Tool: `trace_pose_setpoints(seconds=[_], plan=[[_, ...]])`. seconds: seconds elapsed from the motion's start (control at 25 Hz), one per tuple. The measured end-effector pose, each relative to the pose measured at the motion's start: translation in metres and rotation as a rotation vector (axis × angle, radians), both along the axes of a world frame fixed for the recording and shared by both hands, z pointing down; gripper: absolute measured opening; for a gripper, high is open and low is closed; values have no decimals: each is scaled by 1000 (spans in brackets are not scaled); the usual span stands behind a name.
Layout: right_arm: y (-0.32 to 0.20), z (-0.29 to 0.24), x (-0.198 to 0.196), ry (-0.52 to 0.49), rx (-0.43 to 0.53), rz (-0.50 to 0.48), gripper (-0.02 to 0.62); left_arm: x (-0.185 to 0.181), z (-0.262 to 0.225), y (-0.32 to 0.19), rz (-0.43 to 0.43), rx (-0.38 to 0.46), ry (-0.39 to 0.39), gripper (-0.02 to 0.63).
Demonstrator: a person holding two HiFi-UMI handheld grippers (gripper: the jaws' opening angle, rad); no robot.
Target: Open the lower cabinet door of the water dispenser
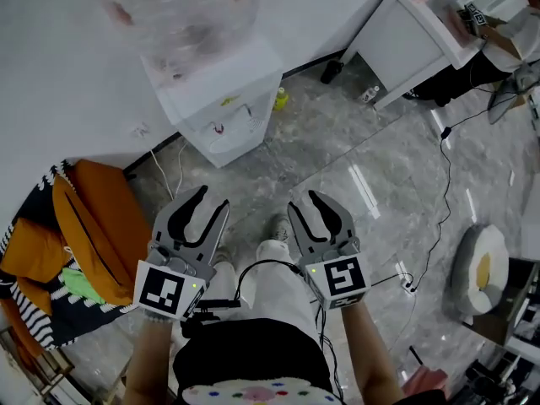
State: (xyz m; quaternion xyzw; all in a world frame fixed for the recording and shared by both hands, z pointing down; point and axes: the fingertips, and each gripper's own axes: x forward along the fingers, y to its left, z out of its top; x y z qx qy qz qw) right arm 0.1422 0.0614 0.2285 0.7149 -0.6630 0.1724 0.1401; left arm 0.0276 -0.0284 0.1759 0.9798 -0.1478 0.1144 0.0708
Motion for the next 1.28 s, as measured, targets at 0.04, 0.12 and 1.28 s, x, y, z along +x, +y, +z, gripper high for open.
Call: trace_pose_setpoints(seconds=[0.04, 0.12, 1.28], plan=[[-2, 6, 5, -6, -4, -5, 144, 5, 3, -2, 0, 2, -1, 149], [-6, 17, 15, -16, -12, -9, 144, 15, 8, -7, -2, 9, -3, 150], [-85, 189, 116, -3, -69, -223, 152, 124, 165, -36, -136, -40, -65, 154]])
